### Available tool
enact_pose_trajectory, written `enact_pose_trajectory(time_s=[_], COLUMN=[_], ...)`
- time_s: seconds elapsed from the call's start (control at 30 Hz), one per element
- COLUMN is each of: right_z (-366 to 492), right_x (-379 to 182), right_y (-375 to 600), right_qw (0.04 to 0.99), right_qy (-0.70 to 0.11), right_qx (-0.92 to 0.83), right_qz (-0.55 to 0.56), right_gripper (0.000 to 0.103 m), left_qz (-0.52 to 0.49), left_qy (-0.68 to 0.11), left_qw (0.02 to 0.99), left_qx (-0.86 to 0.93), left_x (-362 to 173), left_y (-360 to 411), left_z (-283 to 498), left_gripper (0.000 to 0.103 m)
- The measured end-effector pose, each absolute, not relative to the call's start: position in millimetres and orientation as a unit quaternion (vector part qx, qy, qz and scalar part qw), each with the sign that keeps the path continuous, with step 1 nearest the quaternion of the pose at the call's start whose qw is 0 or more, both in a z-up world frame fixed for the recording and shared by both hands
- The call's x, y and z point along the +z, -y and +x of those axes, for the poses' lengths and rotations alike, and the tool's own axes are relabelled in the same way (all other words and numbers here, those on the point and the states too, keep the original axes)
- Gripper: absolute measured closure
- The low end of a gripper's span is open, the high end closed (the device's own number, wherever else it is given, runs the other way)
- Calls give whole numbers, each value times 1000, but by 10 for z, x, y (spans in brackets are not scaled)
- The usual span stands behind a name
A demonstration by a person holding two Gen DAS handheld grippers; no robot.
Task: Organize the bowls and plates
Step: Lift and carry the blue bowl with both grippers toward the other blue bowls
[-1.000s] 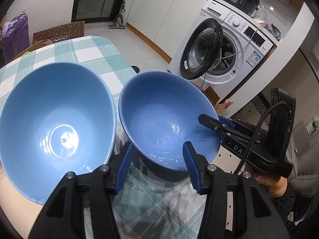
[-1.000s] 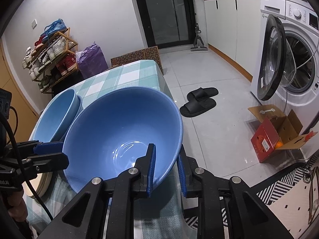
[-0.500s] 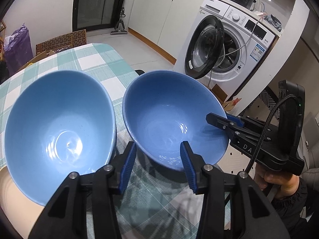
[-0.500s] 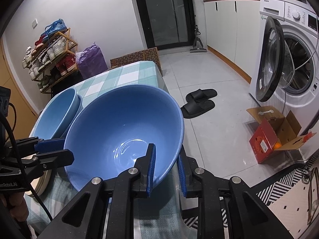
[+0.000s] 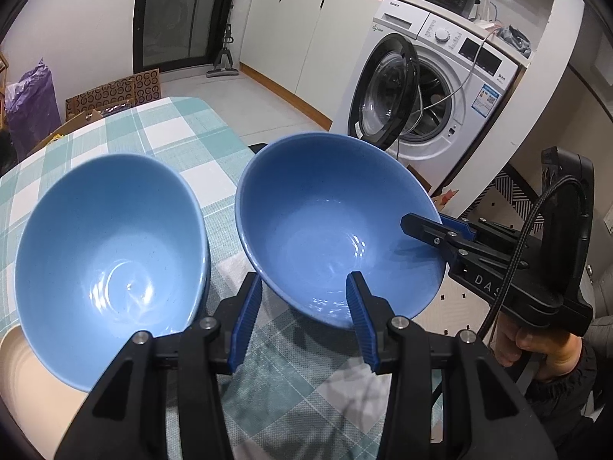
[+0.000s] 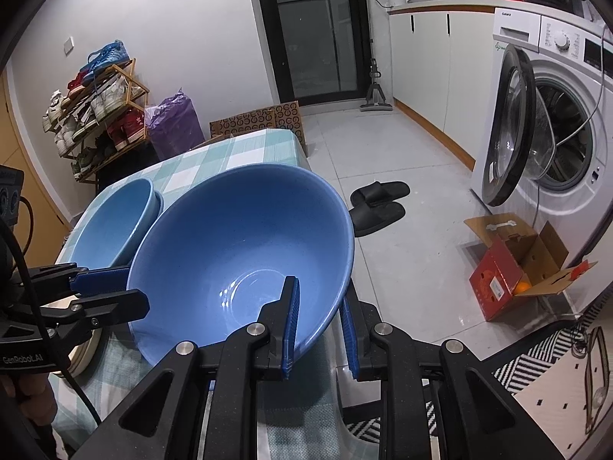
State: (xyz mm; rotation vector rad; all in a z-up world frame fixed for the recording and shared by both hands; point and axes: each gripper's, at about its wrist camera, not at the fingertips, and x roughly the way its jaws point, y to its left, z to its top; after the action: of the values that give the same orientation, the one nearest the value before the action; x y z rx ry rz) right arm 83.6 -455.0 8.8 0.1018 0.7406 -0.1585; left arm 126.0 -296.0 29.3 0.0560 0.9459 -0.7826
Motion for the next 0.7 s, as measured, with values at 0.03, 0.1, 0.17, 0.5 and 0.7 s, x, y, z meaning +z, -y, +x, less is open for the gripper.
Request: enact_pose_trajectory(time_s=[0.03,0.1,0.17,0.5,0.7], right_z=[823,793,762,637,591], right_x=[103,139,177,388,539], right_y=[4553,4552,4540,4418,4312], right_qw=[928,930,931,937,942], right_qy=[-360,-356,-353,-336,-323], right_qx=[-78,-80,-82,-86,-83], right_qz=[50,50,49,37,24], right_gripper=[82,82,82,82,82], left_qz=[26,26,25,16,11], left_qy=[-442,-437,-434,-415,-402], left_qw=[818,820,820,828,836], left_qx=[-368,-370,-372,-376,-374], left_x=[311,341,365,549,663], left_y=[2956,2948,2938,2826,2731], left_z=[1251,1237,1227,1164,1156], left_gripper=[58,58,58,58,58])
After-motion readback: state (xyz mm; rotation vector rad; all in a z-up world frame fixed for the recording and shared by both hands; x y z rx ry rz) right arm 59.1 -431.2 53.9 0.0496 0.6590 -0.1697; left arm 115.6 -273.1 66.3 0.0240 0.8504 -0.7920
